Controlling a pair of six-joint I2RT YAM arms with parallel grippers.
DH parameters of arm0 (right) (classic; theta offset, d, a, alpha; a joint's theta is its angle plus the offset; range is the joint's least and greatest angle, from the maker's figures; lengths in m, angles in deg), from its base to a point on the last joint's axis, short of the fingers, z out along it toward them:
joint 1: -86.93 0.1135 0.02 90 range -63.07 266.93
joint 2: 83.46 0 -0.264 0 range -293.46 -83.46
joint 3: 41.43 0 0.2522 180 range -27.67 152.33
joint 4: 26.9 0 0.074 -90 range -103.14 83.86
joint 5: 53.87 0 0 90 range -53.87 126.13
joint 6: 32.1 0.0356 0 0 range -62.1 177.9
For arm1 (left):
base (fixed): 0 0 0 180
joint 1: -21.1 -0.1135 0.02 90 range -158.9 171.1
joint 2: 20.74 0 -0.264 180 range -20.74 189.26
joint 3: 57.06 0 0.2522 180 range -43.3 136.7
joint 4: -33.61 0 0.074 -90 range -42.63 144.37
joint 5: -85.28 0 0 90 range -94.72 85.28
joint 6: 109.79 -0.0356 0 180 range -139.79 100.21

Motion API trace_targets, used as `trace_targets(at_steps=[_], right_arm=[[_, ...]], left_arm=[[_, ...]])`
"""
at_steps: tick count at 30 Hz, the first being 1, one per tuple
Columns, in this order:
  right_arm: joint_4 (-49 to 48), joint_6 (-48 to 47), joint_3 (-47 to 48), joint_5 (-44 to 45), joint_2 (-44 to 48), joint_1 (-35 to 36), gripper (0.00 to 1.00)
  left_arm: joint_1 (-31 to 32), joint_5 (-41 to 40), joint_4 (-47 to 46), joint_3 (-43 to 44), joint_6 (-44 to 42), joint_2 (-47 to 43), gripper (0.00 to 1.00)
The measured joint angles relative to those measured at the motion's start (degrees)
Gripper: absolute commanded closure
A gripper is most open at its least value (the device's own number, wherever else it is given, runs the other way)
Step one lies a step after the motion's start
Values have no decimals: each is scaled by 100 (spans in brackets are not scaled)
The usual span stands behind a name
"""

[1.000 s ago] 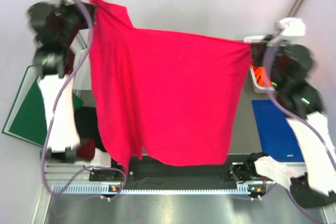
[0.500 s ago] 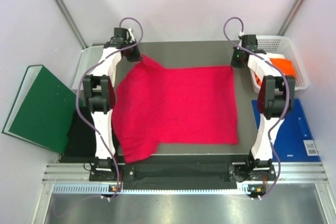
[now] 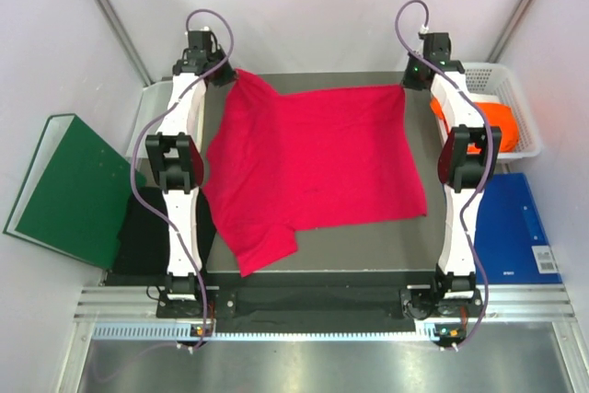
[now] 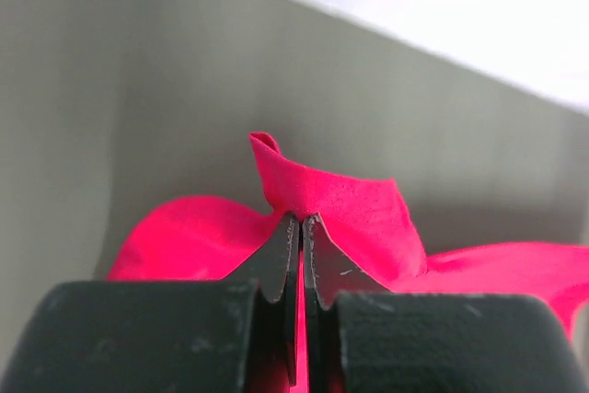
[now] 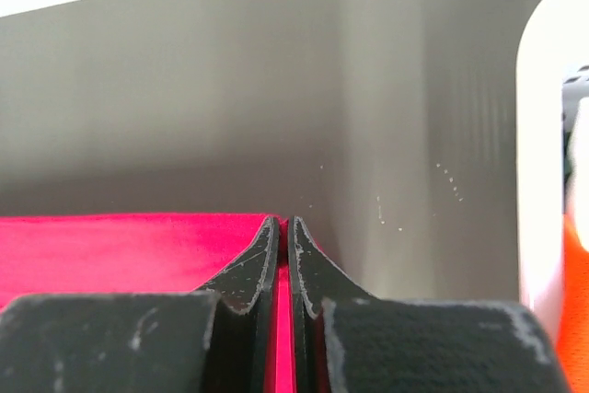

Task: Fold and stack the t-shirts
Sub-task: Flatten out the tshirt, then fold the flattened tshirt in 1/3 of the way

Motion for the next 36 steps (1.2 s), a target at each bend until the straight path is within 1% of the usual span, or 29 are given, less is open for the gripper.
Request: trace_targets(at_steps=[3, 7, 9, 12, 17, 21, 26, 30, 36], right_arm=[[-33, 76, -131, -7, 4, 2, 100], [13, 164, -529, -33, 4, 0, 100], [72, 192, -697, -72, 4, 0, 100], [131, 212, -1139, -136, 116, 0, 100], [262, 212, -1888, -173, 507, 0, 100], [372, 208, -2105, -153, 892, 0, 100], [350, 201, -2223, -146, 1322, 0, 100], [356, 208, -2347, -146, 1368, 0, 100], [586, 254, -2446, -153, 1139, 0, 100]], left_arm=[[-55, -2, -94, 140, 129, 0, 100], [-101, 170, -46, 66, 162, -7, 100], [-105, 280, -83, -376, 168, -173, 100], [-105, 409, 9, -1276, 205, -560, 100], [-105, 439, 179, -2424, 267, -1182, 100], [-105, 372, 319, -2726, 262, -1631, 100], [-105, 278, 426, -2765, 155, -2129, 100], [-94, 269, 516, -3040, 63, -2461, 100], [37, 254, 949, -3753, 9, -2555, 100]])
